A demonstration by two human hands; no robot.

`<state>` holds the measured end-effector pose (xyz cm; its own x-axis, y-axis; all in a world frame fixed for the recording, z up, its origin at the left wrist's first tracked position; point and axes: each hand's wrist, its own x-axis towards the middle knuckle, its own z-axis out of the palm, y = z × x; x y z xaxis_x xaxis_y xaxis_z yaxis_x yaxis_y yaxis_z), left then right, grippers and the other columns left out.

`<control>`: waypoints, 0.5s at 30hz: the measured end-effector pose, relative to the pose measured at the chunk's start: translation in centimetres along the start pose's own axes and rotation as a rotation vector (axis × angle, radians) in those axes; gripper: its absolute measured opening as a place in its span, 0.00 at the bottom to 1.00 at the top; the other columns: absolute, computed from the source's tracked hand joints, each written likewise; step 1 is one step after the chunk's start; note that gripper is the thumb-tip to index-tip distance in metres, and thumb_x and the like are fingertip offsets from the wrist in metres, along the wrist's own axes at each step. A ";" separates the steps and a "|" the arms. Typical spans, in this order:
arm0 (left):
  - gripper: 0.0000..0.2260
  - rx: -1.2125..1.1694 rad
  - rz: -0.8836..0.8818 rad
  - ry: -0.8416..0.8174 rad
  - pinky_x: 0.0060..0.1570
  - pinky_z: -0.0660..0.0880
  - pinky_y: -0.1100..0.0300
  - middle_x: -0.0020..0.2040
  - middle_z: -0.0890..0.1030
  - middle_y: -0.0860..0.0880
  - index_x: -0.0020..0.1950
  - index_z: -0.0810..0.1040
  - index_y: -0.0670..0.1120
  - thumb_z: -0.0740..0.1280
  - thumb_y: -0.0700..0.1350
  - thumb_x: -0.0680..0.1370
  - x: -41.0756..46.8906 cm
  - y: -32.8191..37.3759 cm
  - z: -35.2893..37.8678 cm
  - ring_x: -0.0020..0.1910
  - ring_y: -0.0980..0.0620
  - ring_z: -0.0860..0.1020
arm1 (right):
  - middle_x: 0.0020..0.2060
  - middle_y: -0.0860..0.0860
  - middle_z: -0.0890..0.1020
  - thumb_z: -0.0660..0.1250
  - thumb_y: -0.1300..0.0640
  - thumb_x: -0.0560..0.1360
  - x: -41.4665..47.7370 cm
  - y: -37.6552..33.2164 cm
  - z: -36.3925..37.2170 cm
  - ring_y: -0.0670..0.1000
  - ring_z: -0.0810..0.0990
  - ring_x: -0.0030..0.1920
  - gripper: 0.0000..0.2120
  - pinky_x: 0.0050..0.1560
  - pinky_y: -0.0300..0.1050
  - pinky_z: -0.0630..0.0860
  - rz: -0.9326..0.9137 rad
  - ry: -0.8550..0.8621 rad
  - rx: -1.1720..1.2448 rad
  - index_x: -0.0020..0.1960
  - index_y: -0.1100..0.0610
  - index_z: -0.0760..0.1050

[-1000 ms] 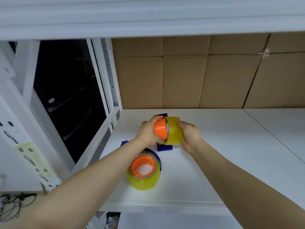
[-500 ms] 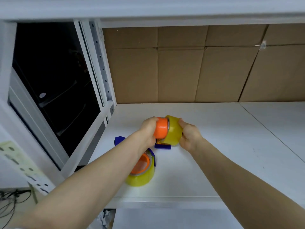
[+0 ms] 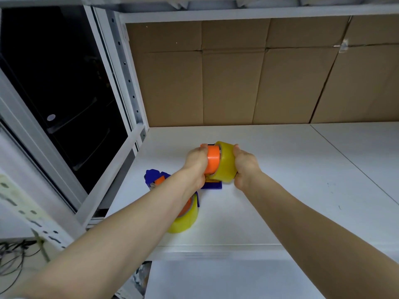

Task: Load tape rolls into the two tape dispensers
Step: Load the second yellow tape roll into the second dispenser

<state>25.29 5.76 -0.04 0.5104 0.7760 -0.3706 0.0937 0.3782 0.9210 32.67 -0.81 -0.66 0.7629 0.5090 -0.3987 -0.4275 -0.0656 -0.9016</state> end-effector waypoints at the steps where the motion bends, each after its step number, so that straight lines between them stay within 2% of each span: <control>1: 0.17 0.027 0.018 -0.015 0.50 0.77 0.47 0.59 0.78 0.40 0.65 0.71 0.45 0.57 0.52 0.81 -0.1 -0.1 0.2 0.51 0.40 0.79 | 0.55 0.59 0.78 0.57 0.47 0.79 -0.2 0.0 0.2 0.62 0.78 0.57 0.18 0.60 0.58 0.76 -0.012 -0.008 -0.011 0.63 0.57 0.71; 4: 0.19 0.017 -0.011 -0.073 0.43 0.78 0.51 0.56 0.81 0.42 0.65 0.73 0.46 0.56 0.55 0.80 -0.9 -0.5 0.6 0.47 0.42 0.80 | 0.59 0.59 0.77 0.57 0.46 0.79 -0.6 0.3 0.8 0.61 0.77 0.59 0.20 0.62 0.59 0.74 -0.031 -0.045 -0.034 0.64 0.57 0.70; 7: 0.22 -0.105 -0.136 -0.147 0.46 0.79 0.50 0.50 0.83 0.42 0.59 0.76 0.47 0.59 0.62 0.76 -1.4 -0.7 0.1 0.43 0.43 0.82 | 0.59 0.58 0.77 0.60 0.41 0.76 -1.2 0.7 1.1 0.60 0.78 0.57 0.25 0.61 0.58 0.75 0.087 -0.070 -0.016 0.66 0.55 0.68; 9: 0.18 -0.108 -0.115 -0.166 0.51 0.78 0.48 0.51 0.83 0.41 0.59 0.77 0.46 0.64 0.56 0.76 -1.5 -1.1 -0.3 0.45 0.42 0.82 | 0.51 0.58 0.82 0.60 0.42 0.76 -1.5 1.2 0.7 0.58 0.82 0.49 0.22 0.52 0.53 0.80 0.127 -0.123 0.030 0.62 0.57 0.73; 11: 0.15 -0.090 -0.058 -0.148 0.51 0.78 0.47 0.51 0.82 0.40 0.61 0.76 0.43 0.66 0.45 0.76 -1.6 -1.4 -0.6 0.46 0.41 0.81 | 0.40 0.56 0.84 0.58 0.50 0.79 -2.1 1.6 0.2 0.53 0.83 0.38 0.15 0.38 0.46 0.80 0.092 -0.223 0.058 0.54 0.60 0.77; 12: 0.14 -0.091 -0.036 -0.150 0.50 0.78 0.48 0.51 0.82 0.40 0.61 0.76 0.42 0.66 0.41 0.75 -1.7 -1.4 -0.8 0.46 0.42 0.81 | 0.38 0.55 0.83 0.58 0.55 0.79 -2.1 1.8 -0.2 0.52 0.82 0.37 0.13 0.36 0.45 0.79 0.062 -0.262 0.061 0.53 0.61 0.77; 15: 0.14 -0.079 0.001 -0.171 0.45 0.78 0.51 0.47 0.82 0.41 0.57 0.77 0.40 0.63 0.32 0.73 -2.1 -1.4 -1.3 0.44 0.43 0.81 | 0.41 0.55 0.82 0.57 0.62 0.78 -2.4 1.8 -1.2 0.51 0.81 0.40 0.12 0.40 0.42 0.78 -0.051 -0.334 0.012 0.55 0.63 0.77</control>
<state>22.93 4.26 -0.67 0.6493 0.6815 -0.3378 0.0296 0.4211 0.9065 30.70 -3.17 -1.51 0.5831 0.7647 -0.2744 -0.4000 -0.0238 -0.9162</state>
